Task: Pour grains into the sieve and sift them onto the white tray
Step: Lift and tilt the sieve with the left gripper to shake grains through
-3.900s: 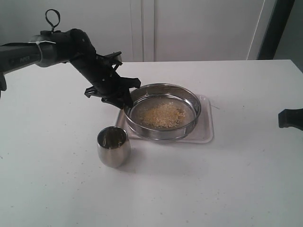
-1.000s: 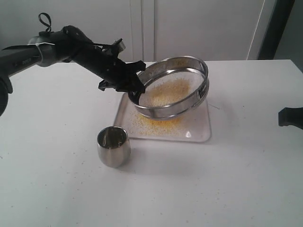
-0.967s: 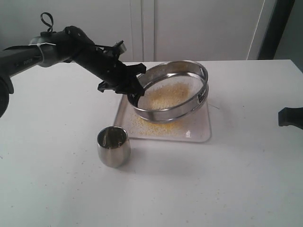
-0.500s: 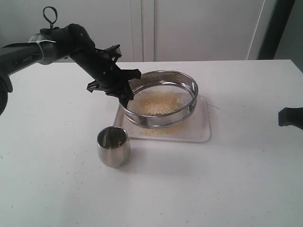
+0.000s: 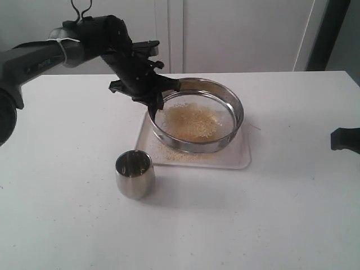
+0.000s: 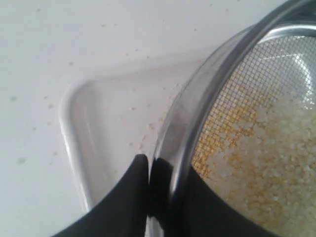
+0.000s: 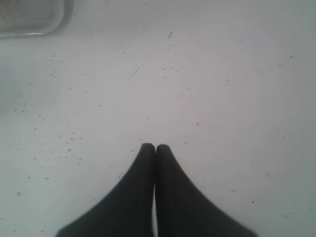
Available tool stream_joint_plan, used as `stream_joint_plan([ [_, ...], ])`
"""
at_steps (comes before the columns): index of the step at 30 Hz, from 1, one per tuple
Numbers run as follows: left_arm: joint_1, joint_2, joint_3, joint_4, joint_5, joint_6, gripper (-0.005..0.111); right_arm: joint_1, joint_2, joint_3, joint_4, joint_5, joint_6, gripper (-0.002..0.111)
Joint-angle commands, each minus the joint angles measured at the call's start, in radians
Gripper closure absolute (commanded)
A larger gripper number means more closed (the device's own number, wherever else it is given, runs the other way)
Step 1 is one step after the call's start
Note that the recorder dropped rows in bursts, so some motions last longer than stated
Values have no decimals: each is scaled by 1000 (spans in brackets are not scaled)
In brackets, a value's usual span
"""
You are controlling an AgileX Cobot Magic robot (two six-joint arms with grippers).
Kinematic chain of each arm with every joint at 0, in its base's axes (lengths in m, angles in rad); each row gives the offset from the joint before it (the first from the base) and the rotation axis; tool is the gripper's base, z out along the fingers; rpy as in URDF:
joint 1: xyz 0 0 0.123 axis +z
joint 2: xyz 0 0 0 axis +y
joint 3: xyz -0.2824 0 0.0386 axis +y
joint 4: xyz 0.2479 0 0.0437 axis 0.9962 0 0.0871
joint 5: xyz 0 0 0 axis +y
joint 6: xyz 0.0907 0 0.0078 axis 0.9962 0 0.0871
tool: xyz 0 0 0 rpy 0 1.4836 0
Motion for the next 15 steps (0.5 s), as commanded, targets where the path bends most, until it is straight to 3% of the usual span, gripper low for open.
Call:
stream_joint_plan([
  [1, 43, -24, -7, -231, -42, -9, 107, -11, -7, 4, -3, -6, 3, 108],
  [2, 30, -21, -7, -267, -54, 29, 107, -11, -7, 4, -3, -6, 3, 108],
  [5, 27, -17, -7, -102, -4, -47, 107, -11, -7, 4, -3, -6, 3, 108],
  [7, 63, -20, -7, -172, 14, -73, 107, -11, -7, 4, -3, -6, 3, 108],
  [8, 49, -17, -7, -235, 3, -17, 107, -11, -7, 4, -3, -6, 3, 108],
  [9, 23, -17, -7, -205, -3, 18, 107, -11, -7, 4, -3, -6, 3, 108],
  [10, 0, -20, -7, -75, 31, -4, 107, -11, -7, 4, -3, -6, 3, 108],
  [12, 29, -29, -7, 118, 143, -116, 107, -11, -7, 4, -3, -6, 3, 108],
  [13, 53, -35, -7, 62, 153, -124, 107, -11, -7, 4, -3, -6, 3, 108],
  [15, 36, -37, -7, -106, 67, -39, 107, -11, -7, 4, -3, -9, 3, 108],
])
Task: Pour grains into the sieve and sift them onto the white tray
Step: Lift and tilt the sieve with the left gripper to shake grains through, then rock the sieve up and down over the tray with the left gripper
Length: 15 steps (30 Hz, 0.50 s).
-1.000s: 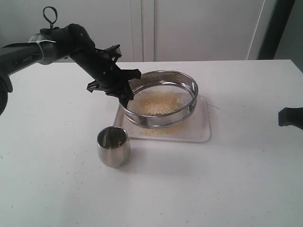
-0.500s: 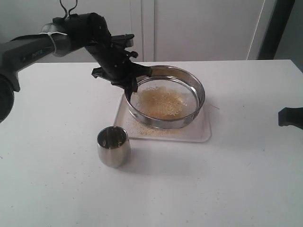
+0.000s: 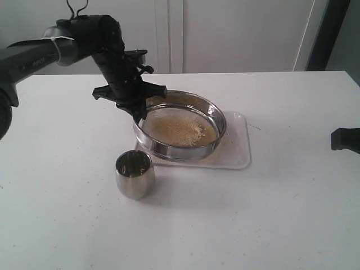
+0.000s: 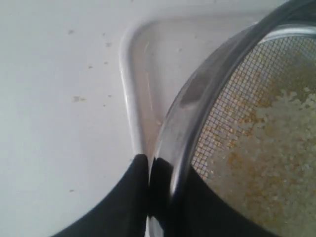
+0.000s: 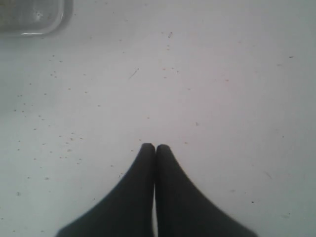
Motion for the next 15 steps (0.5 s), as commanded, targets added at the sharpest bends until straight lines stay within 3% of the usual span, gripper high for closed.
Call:
stream_joint_plan([
  [1, -22, -31, -7, -160, -119, 32, 107, -11, -7, 4, -3, -9, 3, 108],
  [5, -57, -13, -7, -102, -122, -48, 107, -11, -7, 4, -3, -11, 3, 108],
  [9, 38, -37, -7, -43, -32, -69, 107, -11, -7, 4, -3, -11, 3, 108],
  [11, 69, -45, -7, -134, -55, -69, 107, -11, -7, 4, -3, -11, 3, 108],
  [13, 23, -33, -7, -194, -138, -15, 107, -11, -7, 4, -3, -11, 3, 108],
  [15, -39, -13, -7, -147, -192, -44, 107, -11, -7, 4, -3, -17, 3, 108],
])
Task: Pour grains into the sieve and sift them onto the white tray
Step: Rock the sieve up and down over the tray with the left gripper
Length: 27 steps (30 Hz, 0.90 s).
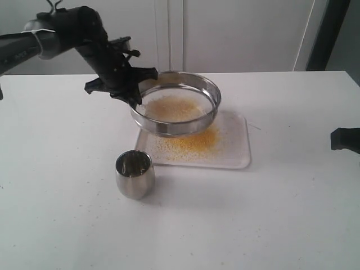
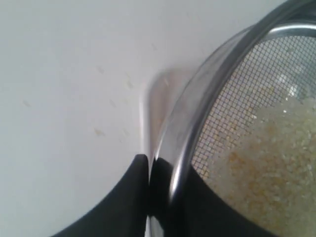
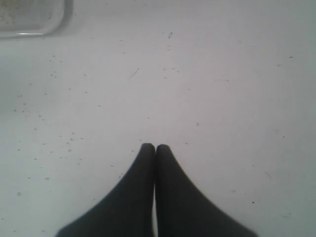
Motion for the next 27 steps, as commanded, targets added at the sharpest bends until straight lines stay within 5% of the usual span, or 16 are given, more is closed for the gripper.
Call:
stream_joint_plan([
  [1, -97, 5, -7, -16, -105, -64, 107, -11, -7, 4, -3, -19, 3, 108],
  [8, 13, -25, -5, -32, 9, -55, 107, -11, -7, 4, -3, -19, 3, 108],
  [13, -105, 5, 2, -83, -119, -25, 107, -11, -7, 4, -3, -19, 3, 108],
  [19, -13, -21, 4, -88, -3, -43, 107, -11, -7, 4, -3, -19, 3, 108],
  [23, -85, -10, 4, -123, -83, 11, 107, -11, -7, 4, -3, -23, 3, 108],
  [27, -57, -26, 4, -39, 58, -10, 107, -11, -7, 4, -3, -25, 3, 108],
])
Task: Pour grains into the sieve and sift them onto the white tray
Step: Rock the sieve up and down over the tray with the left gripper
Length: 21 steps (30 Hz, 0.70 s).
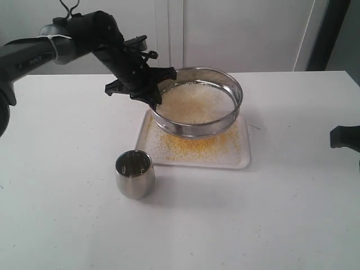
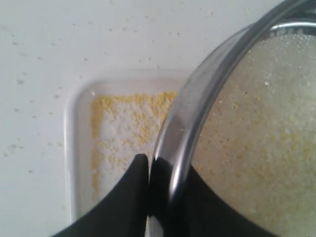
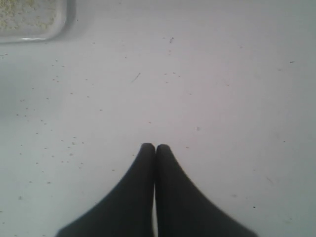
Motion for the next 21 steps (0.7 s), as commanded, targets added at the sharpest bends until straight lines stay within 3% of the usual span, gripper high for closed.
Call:
stream_joint_plan([
  [1, 26, -47, -4, 29, 148, -13, 107, -11, -7, 4, -5, -10, 3, 108],
  [4, 57, -73, -4, -27, 101, -13, 107, -11, -7, 4, -5, -10, 3, 108],
  [8, -30, -46, -4, 18, 67, -11, 107, -11, -7, 4, -5, -10, 3, 108],
  [10, -40, -42, -4, 49, 101, -40, 107, -11, -7, 4, -5, -12, 3, 108],
  [14, 39, -93, -4, 94, 164, -40, 107, -11, -7, 4, -5, -12, 3, 108],
  [16, 57, -100, -4, 33, 126, -41, 107, -11, -7, 4, -5, -12, 3, 108],
  [18, 19, -74, 1, -64, 48, 14, 107, -11, -7, 4, -5, -12, 3, 108],
  [21, -47, -36, 1, -57, 15, 0, 107, -11, -7, 4, -5, -14, 3, 108],
])
